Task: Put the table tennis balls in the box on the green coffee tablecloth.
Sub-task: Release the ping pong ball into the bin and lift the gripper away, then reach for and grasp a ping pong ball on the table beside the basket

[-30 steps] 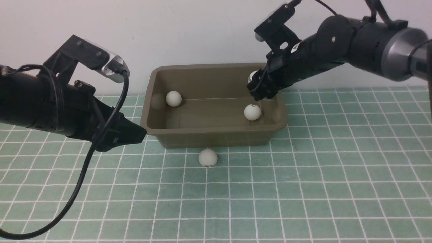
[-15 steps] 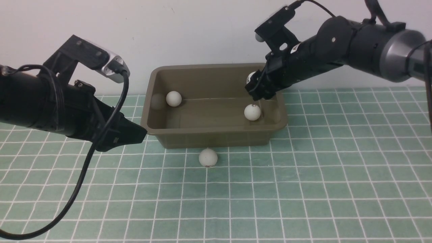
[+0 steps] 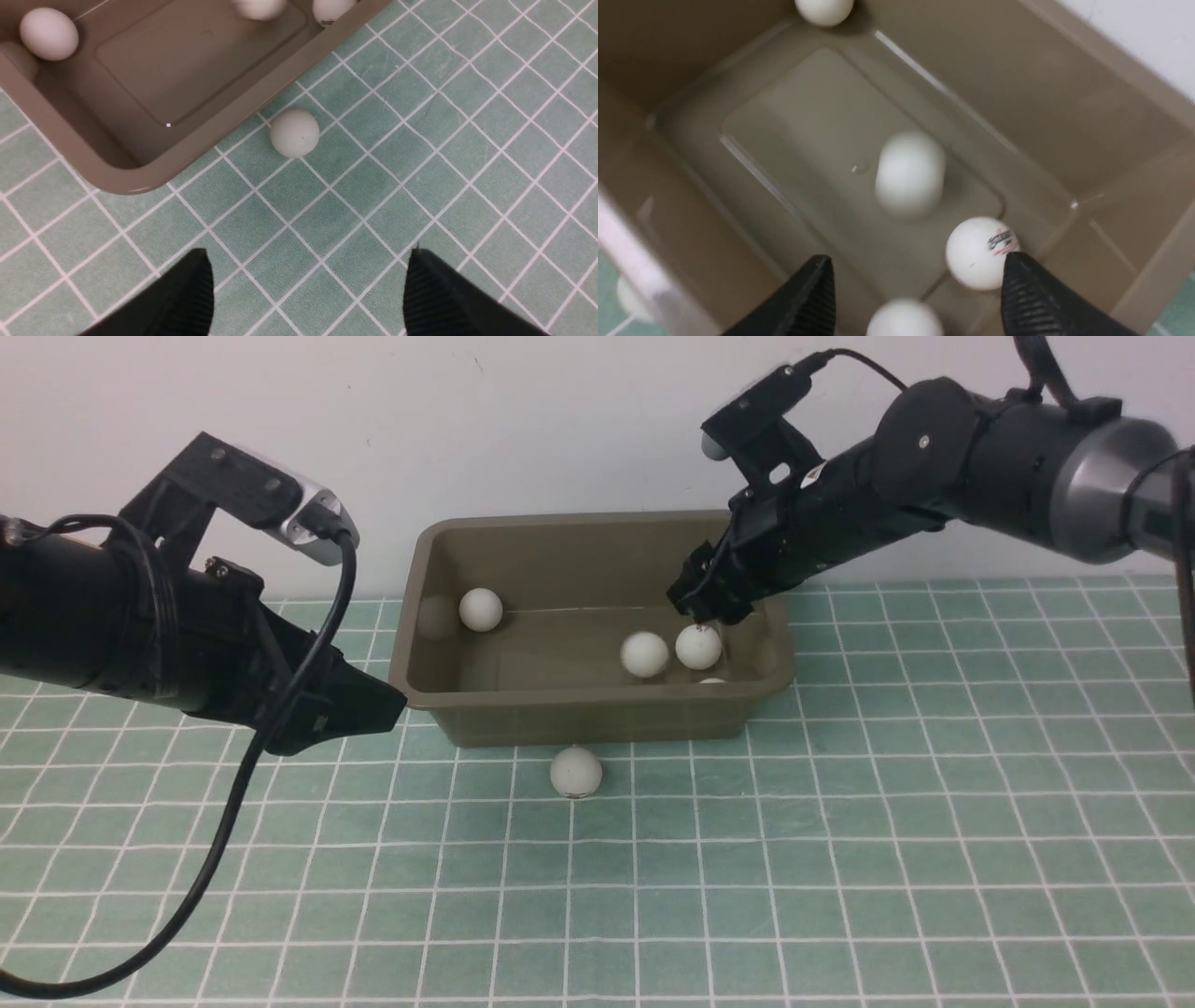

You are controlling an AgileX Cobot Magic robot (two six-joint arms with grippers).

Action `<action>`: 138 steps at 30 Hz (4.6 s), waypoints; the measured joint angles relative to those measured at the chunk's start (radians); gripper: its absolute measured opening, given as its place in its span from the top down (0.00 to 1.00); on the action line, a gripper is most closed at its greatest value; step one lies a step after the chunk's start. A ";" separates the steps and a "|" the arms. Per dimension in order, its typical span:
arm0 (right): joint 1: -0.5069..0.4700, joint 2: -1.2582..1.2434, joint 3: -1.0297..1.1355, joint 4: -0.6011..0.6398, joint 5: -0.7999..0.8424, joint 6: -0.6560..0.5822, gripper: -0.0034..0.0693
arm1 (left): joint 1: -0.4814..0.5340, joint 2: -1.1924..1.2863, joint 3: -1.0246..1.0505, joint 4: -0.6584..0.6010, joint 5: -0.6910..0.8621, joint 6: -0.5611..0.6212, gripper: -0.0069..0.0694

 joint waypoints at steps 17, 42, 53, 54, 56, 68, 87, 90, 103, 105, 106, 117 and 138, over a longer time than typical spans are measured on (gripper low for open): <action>0.000 -0.197 0.000 -0.014 -0.095 -0.007 0.34 | 0.000 0.000 0.000 -0.004 -0.008 0.016 0.27; -0.162 -0.637 0.000 -0.353 0.252 0.372 0.34 | 0.000 0.000 0.000 -0.064 -0.030 0.020 0.27; -0.162 -0.644 0.000 -0.362 0.326 0.384 0.34 | 0.000 0.000 0.000 -0.100 0.112 0.035 0.27; -0.162 -0.644 0.000 -0.362 0.328 0.383 0.34 | 0.000 0.000 0.000 -0.099 0.129 0.035 0.28; -0.162 -0.644 0.000 -0.362 0.329 0.382 0.34 | 0.000 -0.001 0.000 -0.094 0.157 0.023 0.30; -0.162 -0.644 0.000 -0.365 0.329 0.380 0.34 | 0.000 -0.231 0.017 0.006 0.269 -0.254 0.35; -0.162 -0.644 0.000 -0.324 0.289 0.380 0.34 | -0.023 -0.377 0.571 -0.568 -0.415 0.092 0.35; -0.162 -0.644 0.000 -0.315 0.279 0.380 0.34 | -0.074 -0.331 0.578 -0.826 -0.470 0.391 0.35; -0.162 -0.644 0.000 -0.290 0.275 0.380 0.34 | -0.183 -0.110 0.573 -0.936 -0.451 0.689 0.35; -0.162 -0.644 0.000 -0.290 0.275 0.379 0.34 | -0.185 -0.087 0.572 -0.936 -0.451 0.690 0.35; -0.162 -0.644 0.000 -0.290 0.275 0.378 0.34 | -0.185 -0.082 0.572 -0.937 -0.445 0.671 0.35; -0.162 -0.644 0.000 -0.290 0.275 0.367 0.34 | -0.187 -0.093 0.567 -0.714 -0.103 0.224 0.35; -0.162 -0.644 0.000 -0.290 0.266 0.360 0.34 | -0.187 -0.014 0.567 -0.685 -0.536 0.382 0.39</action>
